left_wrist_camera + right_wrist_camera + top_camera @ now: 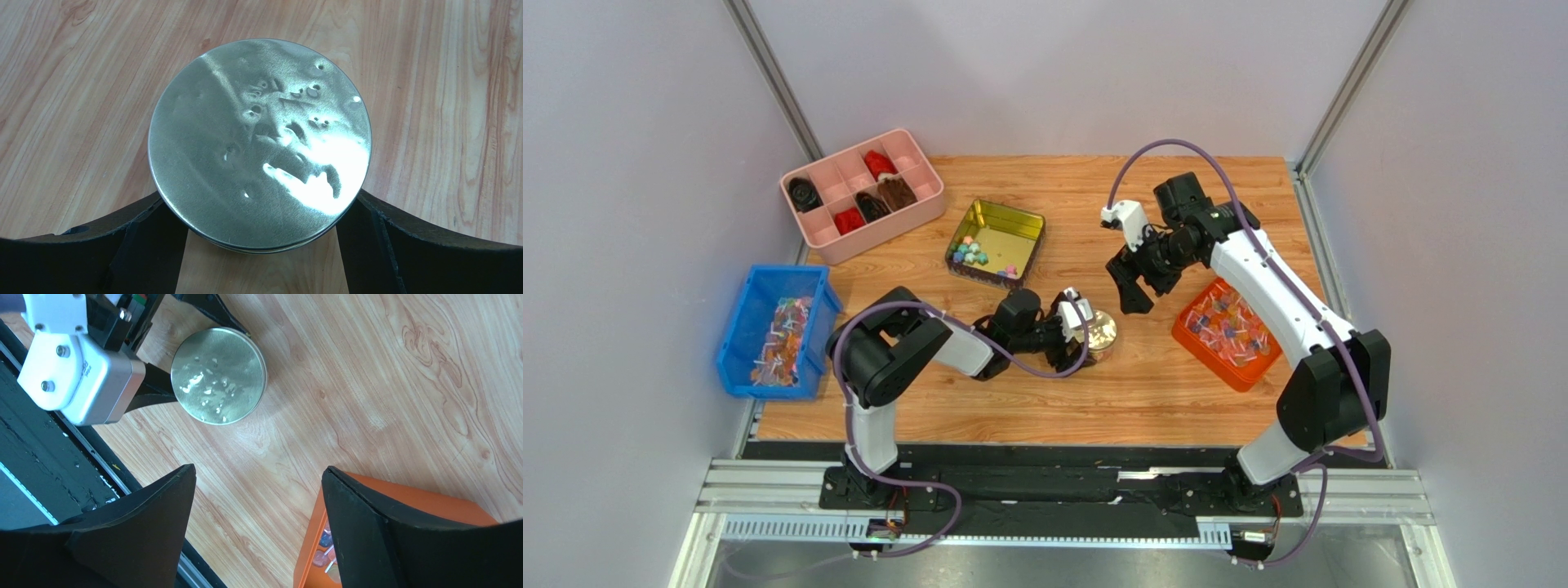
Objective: Pack the candies
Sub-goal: Screw the bottle lid onto the packing bottle, then reset both arms
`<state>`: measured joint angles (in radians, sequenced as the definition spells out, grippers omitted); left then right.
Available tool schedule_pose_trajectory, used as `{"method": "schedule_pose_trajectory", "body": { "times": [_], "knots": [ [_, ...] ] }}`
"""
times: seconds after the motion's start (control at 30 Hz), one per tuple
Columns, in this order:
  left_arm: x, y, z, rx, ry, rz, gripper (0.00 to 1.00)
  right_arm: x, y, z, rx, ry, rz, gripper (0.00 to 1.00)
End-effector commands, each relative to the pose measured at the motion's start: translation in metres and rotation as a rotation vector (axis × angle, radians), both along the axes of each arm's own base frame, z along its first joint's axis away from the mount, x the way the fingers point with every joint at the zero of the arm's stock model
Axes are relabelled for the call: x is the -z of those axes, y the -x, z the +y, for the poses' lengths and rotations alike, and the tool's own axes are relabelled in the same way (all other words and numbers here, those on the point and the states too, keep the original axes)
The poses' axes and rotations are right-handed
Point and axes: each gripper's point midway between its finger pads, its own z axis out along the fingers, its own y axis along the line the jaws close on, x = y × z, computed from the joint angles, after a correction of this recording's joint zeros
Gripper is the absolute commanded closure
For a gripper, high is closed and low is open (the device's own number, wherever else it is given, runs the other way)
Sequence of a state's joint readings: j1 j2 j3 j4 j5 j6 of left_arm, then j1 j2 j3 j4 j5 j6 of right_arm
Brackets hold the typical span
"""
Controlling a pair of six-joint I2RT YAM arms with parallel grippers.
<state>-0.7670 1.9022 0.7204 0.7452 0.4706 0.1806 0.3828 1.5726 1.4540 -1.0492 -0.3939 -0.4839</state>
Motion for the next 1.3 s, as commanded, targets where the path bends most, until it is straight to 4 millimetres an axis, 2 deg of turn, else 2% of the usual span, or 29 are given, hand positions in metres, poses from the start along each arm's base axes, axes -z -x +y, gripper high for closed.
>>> {"method": "schedule_pose_trajectory", "body": {
  "times": [0.0, 0.07, 0.1, 0.17, 0.23, 0.43, 0.57, 0.8, 0.93, 1.0, 1.03, 1.13, 1.27],
  "knots": [
    [0.004, -0.002, 0.013, -0.057, -0.040, 0.038, 0.68, -0.029, -0.003, -0.003, -0.001, -0.018, -0.090, 0.19],
    [0.003, 0.001, 0.014, -0.048, -0.043, 0.045, 0.50, -0.032, -0.002, -0.004, -0.003, -0.020, -0.100, 0.17],
    [0.002, 0.002, 0.015, -0.045, -0.043, 0.047, 0.35, -0.035, -0.002, -0.004, -0.006, -0.026, -0.110, 0.16],
    [0.001, 0.005, 0.018, -0.050, -0.050, 0.052, 0.22, -0.038, -0.001, -0.003, -0.010, -0.034, -0.119, 0.14],
    [-0.001, 0.008, 0.021, -0.045, -0.055, 0.048, 0.01, -0.042, -0.001, -0.002, -0.013, -0.044, -0.134, 0.12],
    [-0.003, 0.018, 0.033, 0.007, -0.107, 0.040, 0.01, -0.052, 0.002, -0.001, -0.021, -0.062, -0.165, 0.06],
    [0.004, 0.031, 0.039, 0.076, -0.138, 0.060, 0.01, -0.062, 0.008, -0.003, -0.025, -0.086, -0.195, 0.04],
    [-0.014, 0.050, 0.046, 0.192, -0.126, 0.040, 0.01, -0.064, 0.017, -0.004, -0.036, -0.095, -0.214, 0.03],
    [-0.031, 0.058, 0.062, 0.240, -0.144, 0.031, 0.01, -0.070, 0.021, -0.005, -0.033, -0.106, -0.227, 0.03],
    [-0.040, 0.069, 0.066, 0.312, -0.132, 0.039, 0.01, -0.074, 0.023, -0.006, -0.030, -0.114, -0.233, 0.03],
    [-0.048, 0.070, 0.073, 0.310, -0.134, 0.061, 0.01, -0.077, 0.025, -0.006, -0.032, -0.119, -0.246, 0.03],
    [-0.075, 0.087, 0.075, 0.385, -0.063, 0.066, 0.01, -0.084, 0.029, -0.007, -0.025, -0.131, -0.266, 0.03],
    [-0.102, 0.097, 0.078, 0.457, -0.023, 0.011, 0.01, -0.093, 0.034, -0.006, -0.023, -0.159, -0.279, 0.03]
  ]
}}
